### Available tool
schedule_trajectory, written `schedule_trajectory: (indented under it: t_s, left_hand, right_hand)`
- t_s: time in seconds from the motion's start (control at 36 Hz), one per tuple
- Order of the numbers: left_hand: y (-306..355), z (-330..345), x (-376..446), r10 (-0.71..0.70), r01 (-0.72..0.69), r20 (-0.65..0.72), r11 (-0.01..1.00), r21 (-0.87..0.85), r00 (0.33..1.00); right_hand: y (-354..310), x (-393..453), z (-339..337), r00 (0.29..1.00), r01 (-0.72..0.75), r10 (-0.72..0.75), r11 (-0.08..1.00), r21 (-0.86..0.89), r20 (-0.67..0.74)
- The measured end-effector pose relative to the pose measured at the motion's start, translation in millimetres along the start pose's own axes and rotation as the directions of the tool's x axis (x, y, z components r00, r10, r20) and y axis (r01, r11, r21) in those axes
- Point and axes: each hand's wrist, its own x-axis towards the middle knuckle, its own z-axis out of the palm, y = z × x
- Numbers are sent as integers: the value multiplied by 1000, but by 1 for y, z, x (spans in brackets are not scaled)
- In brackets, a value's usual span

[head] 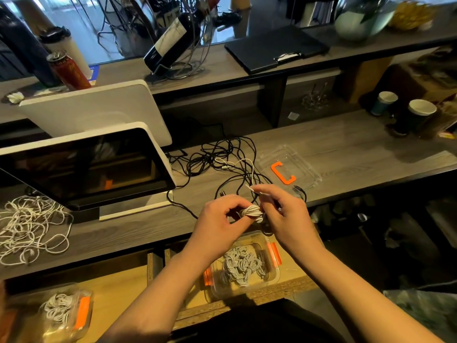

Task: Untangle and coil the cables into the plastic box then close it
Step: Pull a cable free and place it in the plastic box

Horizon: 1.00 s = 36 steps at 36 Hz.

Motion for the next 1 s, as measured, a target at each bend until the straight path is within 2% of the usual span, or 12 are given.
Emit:
schedule_trajectory:
  t_s: [0.14, 0.31, 0.44, 0.53, 0.58, 0.78, 0.86, 1.0]
  left_hand:
    - [5, 1, -3, 116, -114, -98, 993, 23, 988]
    - [5, 6, -3, 95, -95, -184, 995, 8, 978]
    - [7, 8, -2, 127, -129, -190, 992, -1, 974]
    - [5, 7, -2, -9, -7, -171, 995, -97, 985]
    - [6, 5, -1, -118, 88, -132, 974, -210, 984]
    - [5, 1, 0, -261, 225, -42, 893, -390, 964]
    - [7, -1, -3, -336, 304, 29, 808, -505, 941]
    - [15, -3, -5, -428, 386, 134, 581, -717, 894]
  right_hand:
    - [-6, 2, -1, 1000, -3, 3, 999, -32, 16]
    - [-10, 4, 4, 1000, -2, 4, 996, -87, 20]
    - [-9, 6, 6, 1000, -12, 15, 994, -107, 27]
    - [-8, 5, 6, 999, -34, 36, 997, -76, 18]
    - [-9, 3, 5, 998, -55, 55, 998, 13, -15]
    - [-12, 3, 2, 972, -182, 221, 921, 344, -79]
    - [-12, 2, 5, 963, -211, 261, 888, 408, -71]
    - [-20, -1, 11, 964, -173, 242, 884, 434, -109]
